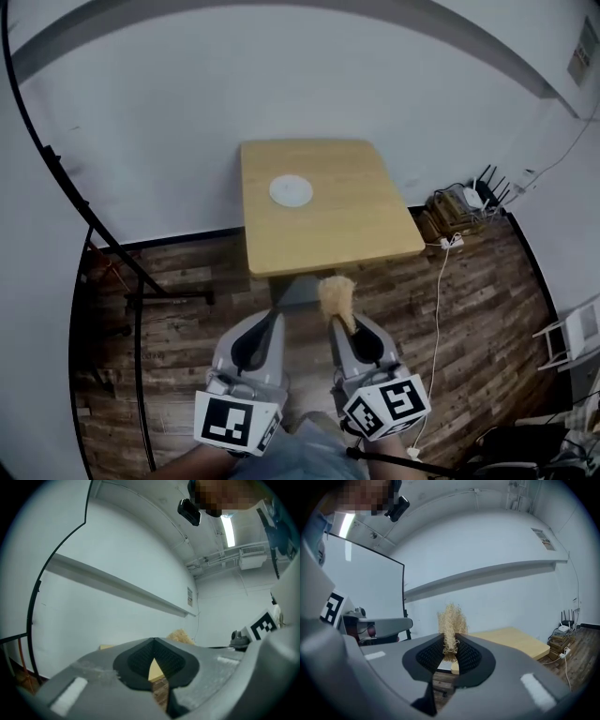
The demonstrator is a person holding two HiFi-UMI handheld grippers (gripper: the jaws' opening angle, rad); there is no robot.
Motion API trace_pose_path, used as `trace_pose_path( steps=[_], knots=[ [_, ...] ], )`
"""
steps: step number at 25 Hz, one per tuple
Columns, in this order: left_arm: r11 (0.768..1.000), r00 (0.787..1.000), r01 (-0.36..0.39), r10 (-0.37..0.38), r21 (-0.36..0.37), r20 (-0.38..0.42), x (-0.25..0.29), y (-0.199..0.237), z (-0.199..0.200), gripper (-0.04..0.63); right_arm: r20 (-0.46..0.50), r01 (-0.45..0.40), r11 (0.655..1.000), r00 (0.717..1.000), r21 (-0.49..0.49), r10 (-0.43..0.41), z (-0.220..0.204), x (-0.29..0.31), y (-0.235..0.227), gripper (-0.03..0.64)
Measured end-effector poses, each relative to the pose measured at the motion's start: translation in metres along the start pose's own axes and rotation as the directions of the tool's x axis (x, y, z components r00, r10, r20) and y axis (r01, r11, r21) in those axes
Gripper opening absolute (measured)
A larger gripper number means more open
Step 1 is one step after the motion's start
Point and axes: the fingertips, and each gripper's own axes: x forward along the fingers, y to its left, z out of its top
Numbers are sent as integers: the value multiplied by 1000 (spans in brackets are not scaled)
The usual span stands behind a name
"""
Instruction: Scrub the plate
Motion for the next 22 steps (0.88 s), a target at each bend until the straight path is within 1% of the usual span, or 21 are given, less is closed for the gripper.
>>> trace_pose_path(
  steps=[6, 11, 18, 22],
  knots=[
    [1000, 999, 13, -14, -13, -51, 27, -2, -22, 20, -13, 25, 1000, 1000, 15, -25, -5, 10, -31, 60],
    [1000, 996, 4, -5, -11, -91, 74, 0, -39, 20, -28, 30, 999, 999, 40, -29, -11, 34, -73, 61],
    [998, 989, -56, 56, 9, -138, 166, 15, -47, 20, -61, -26, 996, 998, 85, 31, -6, 99, -147, 61],
    [994, 982, -104, 105, 15, -156, 208, 20, -45, 20, -59, -73, 992, 995, 106, 79, 7, 131, -182, 60]
  ],
)
